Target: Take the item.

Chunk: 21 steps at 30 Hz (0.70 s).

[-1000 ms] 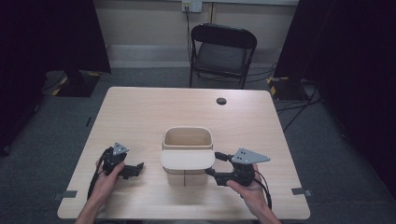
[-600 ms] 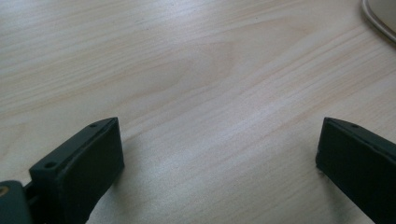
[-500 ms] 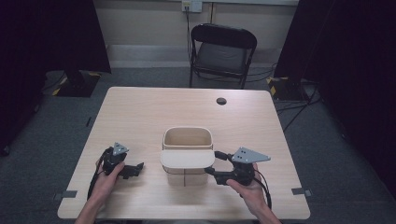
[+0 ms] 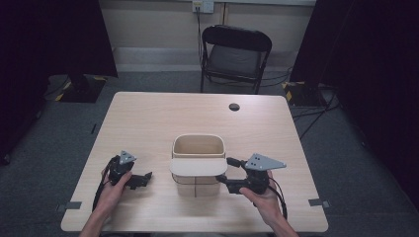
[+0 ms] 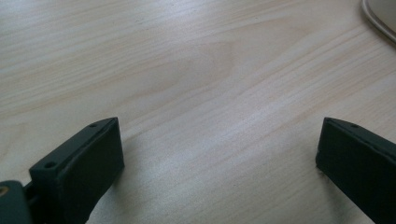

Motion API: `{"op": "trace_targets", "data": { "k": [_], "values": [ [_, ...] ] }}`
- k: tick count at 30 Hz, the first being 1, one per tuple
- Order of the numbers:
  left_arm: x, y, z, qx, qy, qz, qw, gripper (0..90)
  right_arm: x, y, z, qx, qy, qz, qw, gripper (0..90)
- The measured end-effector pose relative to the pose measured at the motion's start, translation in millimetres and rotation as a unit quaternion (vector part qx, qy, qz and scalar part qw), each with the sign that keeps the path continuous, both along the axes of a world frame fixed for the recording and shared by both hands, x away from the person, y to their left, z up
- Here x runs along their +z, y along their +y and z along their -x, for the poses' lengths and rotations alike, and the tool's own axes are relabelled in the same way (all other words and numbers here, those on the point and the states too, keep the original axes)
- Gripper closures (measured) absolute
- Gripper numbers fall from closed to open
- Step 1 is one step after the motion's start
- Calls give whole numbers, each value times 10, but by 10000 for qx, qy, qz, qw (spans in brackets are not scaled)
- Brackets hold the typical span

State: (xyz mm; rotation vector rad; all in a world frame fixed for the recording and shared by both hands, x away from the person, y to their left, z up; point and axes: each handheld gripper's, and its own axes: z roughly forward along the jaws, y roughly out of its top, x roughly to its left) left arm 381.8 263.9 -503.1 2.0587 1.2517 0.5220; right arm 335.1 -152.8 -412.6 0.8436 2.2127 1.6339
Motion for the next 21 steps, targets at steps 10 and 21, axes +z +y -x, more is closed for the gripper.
{"op": "trace_targets", "data": {
  "k": [10, 21],
  "values": [
    [0, 0, 0, -2, 0, -1, 10000, 2, 22, 0, -13, 34, -31, -30, 10000, 310],
    [0, 0, 0, 1, 0, 2, 10000, 2, 46, 2, -30, 11, -52, -35, 10000, 325]
  ]
}}
